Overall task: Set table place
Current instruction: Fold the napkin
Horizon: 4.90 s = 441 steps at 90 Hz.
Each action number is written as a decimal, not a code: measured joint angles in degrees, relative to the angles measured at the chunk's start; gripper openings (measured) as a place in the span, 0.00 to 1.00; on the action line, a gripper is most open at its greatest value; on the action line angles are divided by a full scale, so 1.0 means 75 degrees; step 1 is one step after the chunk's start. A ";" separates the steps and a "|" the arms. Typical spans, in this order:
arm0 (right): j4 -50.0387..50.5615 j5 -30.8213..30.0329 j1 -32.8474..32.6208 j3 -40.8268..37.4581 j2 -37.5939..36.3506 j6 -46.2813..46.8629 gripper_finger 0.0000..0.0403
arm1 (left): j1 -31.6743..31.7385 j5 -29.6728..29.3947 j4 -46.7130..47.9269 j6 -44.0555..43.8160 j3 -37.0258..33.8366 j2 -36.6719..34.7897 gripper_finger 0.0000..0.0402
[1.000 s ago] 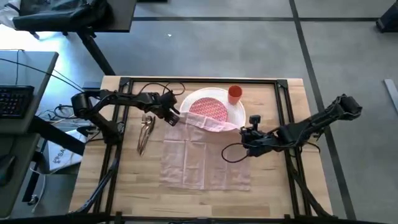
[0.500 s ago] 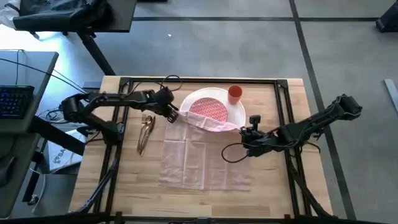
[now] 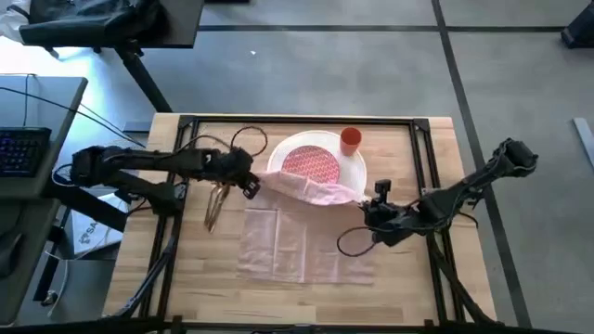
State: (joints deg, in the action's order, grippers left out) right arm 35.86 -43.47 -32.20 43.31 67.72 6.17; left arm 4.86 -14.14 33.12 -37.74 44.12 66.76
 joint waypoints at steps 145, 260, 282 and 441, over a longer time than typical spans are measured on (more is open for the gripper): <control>-0.0693 0.1265 -0.2880 0.0000 0.2541 0.4859 0.00 | -0.6909 -0.1024 -0.1955 -0.7567 -0.0018 0.2362 0.00; 0.0866 0.0346 -0.3227 0.1642 0.2556 0.5039 0.00 | -0.7364 -0.0448 -0.1177 -0.8381 0.0868 0.2239 0.00; -0.0045 0.0680 -0.3224 0.0868 0.2699 0.5170 0.00 | -0.7402 -0.0263 -0.1484 -0.8541 0.0862 0.3115 0.00; -0.1659 0.2948 -0.1966 -0.1057 0.2573 0.4598 0.19 | -0.6213 0.1608 -0.2934 -0.7687 0.0504 0.3887 0.00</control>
State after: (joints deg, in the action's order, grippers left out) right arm 23.41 -21.36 -46.95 35.38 87.02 40.65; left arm -41.74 -2.09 11.12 -95.39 47.90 95.92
